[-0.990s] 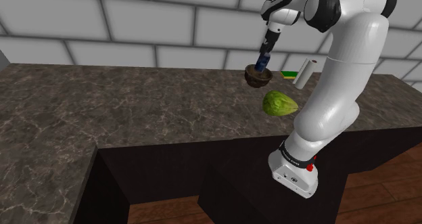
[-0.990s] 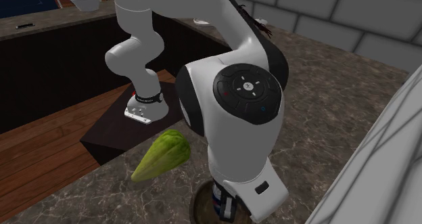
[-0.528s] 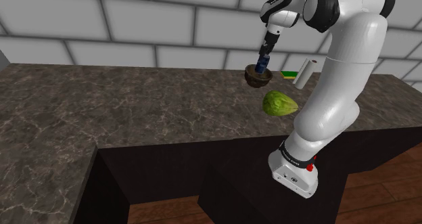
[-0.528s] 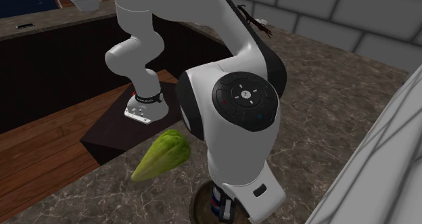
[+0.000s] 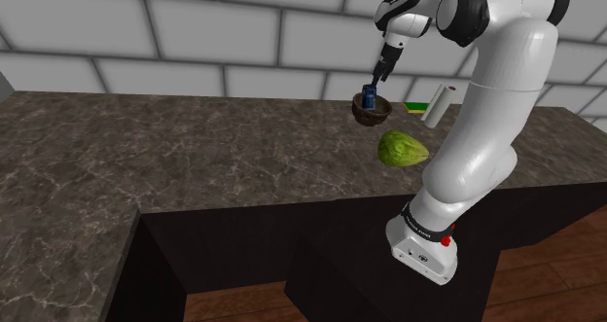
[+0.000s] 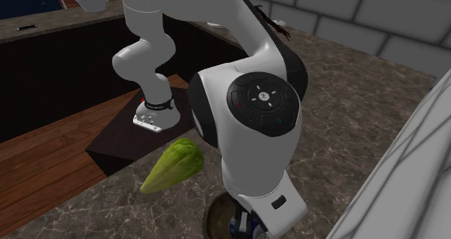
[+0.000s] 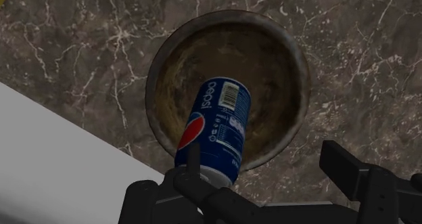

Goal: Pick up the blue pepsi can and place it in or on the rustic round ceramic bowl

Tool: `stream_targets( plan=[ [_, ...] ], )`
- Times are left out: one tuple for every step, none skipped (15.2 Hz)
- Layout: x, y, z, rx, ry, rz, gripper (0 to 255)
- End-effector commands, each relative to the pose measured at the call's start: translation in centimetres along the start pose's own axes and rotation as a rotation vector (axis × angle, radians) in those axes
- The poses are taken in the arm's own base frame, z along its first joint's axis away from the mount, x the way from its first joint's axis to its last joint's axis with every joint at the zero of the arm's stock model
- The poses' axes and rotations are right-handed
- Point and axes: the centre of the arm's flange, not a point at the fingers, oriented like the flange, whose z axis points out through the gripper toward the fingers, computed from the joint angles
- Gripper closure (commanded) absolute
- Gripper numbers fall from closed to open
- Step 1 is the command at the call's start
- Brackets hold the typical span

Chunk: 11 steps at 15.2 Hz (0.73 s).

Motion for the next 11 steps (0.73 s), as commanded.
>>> stream_targets(
  plan=[
    [0.0,-0.1,-2.0,0.000,0.000,0.000,0],
    [0.0,-0.1,-3.3,0.000,0.000,0.000,0],
    [0.0,-0.1,-4.4,0.000,0.000,0.000,0],
    [0.0,-0.1,-4.4,0.000,0.000,0.000,0],
    [0.0,-0.1,-4.4,0.000,0.000,0.000,0],
    [0.0,-0.1,-4.4,0.000,0.000,0.000,0],
    [0.0,-0.1,-4.4,0.000,0.000,0.000,0],
    [0.0,-0.1,-4.4,0.000,0.000,0.000,0],
    [0.0,-0.1,-4.4,0.000,0.000,0.000,0],
    [0.0,-0.1,-4.4,0.000,0.000,0.000,0],
    [0.0,-0.1,-4.4,0.000,0.000,0.000,0]
  ],
)
